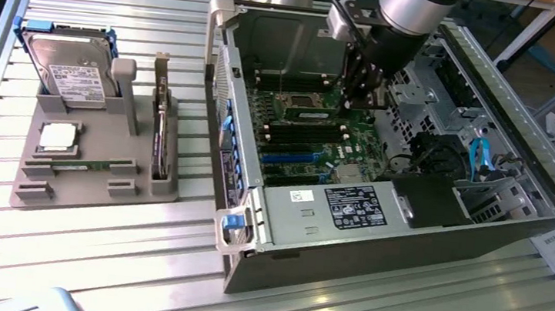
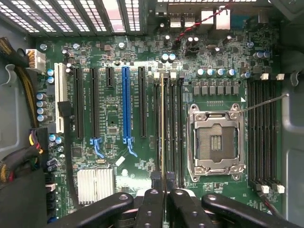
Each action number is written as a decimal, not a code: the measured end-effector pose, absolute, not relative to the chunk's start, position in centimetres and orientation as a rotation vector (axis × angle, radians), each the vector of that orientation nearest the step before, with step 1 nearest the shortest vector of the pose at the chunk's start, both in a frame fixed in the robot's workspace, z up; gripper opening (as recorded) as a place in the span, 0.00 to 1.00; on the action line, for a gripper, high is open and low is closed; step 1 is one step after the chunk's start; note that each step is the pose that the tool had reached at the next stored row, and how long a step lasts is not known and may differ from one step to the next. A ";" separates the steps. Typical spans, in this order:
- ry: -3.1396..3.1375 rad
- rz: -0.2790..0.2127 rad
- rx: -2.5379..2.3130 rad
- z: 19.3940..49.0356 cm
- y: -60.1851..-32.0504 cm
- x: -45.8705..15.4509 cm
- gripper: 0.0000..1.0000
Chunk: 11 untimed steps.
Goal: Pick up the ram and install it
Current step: 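Insert the ram into the slot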
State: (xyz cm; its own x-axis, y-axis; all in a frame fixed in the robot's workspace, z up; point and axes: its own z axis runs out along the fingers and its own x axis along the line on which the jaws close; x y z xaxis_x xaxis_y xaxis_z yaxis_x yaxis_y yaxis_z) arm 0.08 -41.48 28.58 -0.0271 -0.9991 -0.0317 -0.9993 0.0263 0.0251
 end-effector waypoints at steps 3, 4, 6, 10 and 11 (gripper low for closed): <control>2.247 0.063 -2.188 28.5 -41.2 0.1 0.12; 2.247 0.063 -2.188 28.5 -41.2 0.1 0.12; 2.247 0.063 -2.187 28.5 -41.2 -0.1 0.12; 2.245 0.058 -2.186 28.2 -41.2 -0.7 0.12; 2.244 0.057 -2.185 28.0 -41.2 -0.7 0.12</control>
